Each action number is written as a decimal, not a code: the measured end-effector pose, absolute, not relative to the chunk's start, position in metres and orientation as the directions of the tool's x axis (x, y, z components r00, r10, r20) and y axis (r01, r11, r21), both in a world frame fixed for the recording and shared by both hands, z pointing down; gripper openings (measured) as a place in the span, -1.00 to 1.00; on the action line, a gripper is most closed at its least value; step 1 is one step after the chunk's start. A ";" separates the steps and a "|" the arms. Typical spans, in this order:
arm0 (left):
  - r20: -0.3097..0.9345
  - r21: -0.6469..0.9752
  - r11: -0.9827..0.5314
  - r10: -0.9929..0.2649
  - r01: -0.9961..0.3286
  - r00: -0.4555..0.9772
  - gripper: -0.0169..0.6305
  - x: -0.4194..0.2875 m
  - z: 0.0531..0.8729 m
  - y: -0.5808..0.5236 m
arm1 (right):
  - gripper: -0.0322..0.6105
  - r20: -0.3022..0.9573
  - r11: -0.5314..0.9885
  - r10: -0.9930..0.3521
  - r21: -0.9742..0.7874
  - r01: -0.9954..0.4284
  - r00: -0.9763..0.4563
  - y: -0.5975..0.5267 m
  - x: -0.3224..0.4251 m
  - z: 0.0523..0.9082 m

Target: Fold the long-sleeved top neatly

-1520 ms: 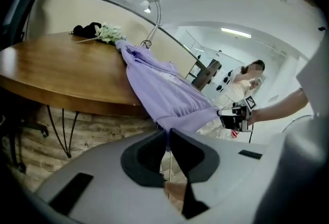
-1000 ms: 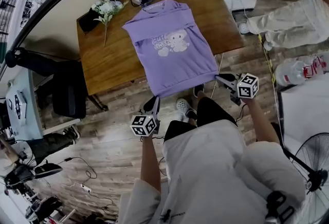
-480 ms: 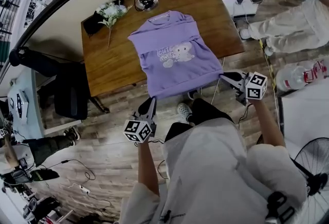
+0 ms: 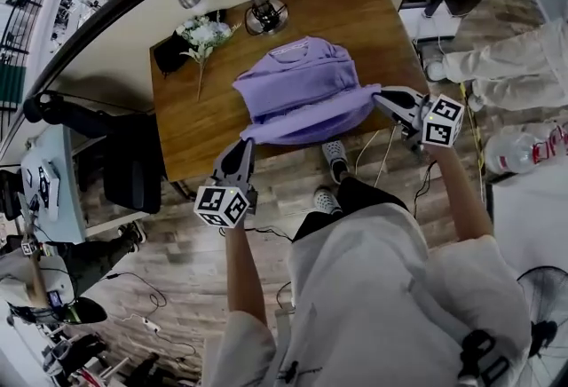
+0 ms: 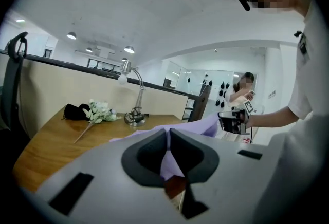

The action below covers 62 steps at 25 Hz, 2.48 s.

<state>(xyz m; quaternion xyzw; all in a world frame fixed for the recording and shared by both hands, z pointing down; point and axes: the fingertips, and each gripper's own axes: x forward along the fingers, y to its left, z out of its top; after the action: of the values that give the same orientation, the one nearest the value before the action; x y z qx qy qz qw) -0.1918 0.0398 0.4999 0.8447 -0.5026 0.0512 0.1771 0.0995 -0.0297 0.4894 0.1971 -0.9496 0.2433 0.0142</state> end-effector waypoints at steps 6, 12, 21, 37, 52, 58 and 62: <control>0.271 0.217 -0.403 -0.850 -0.889 0.451 -0.82 -0.213 0.472 -0.058 | -0.81 0.181 0.789 -0.383 -0.445 -0.423 -0.906 -0.137 0.077 0.473; 0.389 0.263 -0.350 -0.814 -0.899 0.431 -0.82 -0.235 0.497 -0.159 | -0.82 0.312 0.680 -0.338 -0.572 -0.459 -0.888 -0.250 0.049 0.507; 0.397 0.375 -0.283 -0.811 -0.883 0.429 -0.82 -0.242 0.538 -0.182 | -0.82 0.214 0.764 -0.306 -0.526 -0.373 -0.928 -0.258 0.027 0.528; 0.577 0.434 -0.024 -0.760 -0.901 0.298 -0.83 -0.251 0.639 -0.096 | -0.82 0.552 0.575 -0.110 -0.643 -0.506 -0.826 -0.170 0.058 0.663; 0.636 0.506 -0.010 -0.671 -0.862 0.381 -0.77 -0.232 0.651 -0.127 | -0.81 0.478 0.528 -0.165 -0.696 -0.486 -0.863 -0.176 0.051 0.646; 0.674 0.400 0.035 -0.688 -0.916 0.268 -0.75 -0.245 0.658 -0.113 | -0.40 0.588 0.459 -0.281 -0.612 -0.644 -0.759 -0.170 0.064 0.674; 0.626 0.313 0.084 -0.767 -0.946 0.139 -0.58 -0.258 0.620 -0.111 | -0.29 0.608 0.538 -0.386 -0.463 -0.705 -0.694 -0.164 0.085 0.655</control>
<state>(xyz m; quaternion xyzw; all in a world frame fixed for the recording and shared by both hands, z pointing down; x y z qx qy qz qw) -0.2577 -0.1109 0.6202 0.6649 -0.6441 0.1252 0.3570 0.0849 -0.1641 0.6553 0.3215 -0.8481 0.3574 0.2227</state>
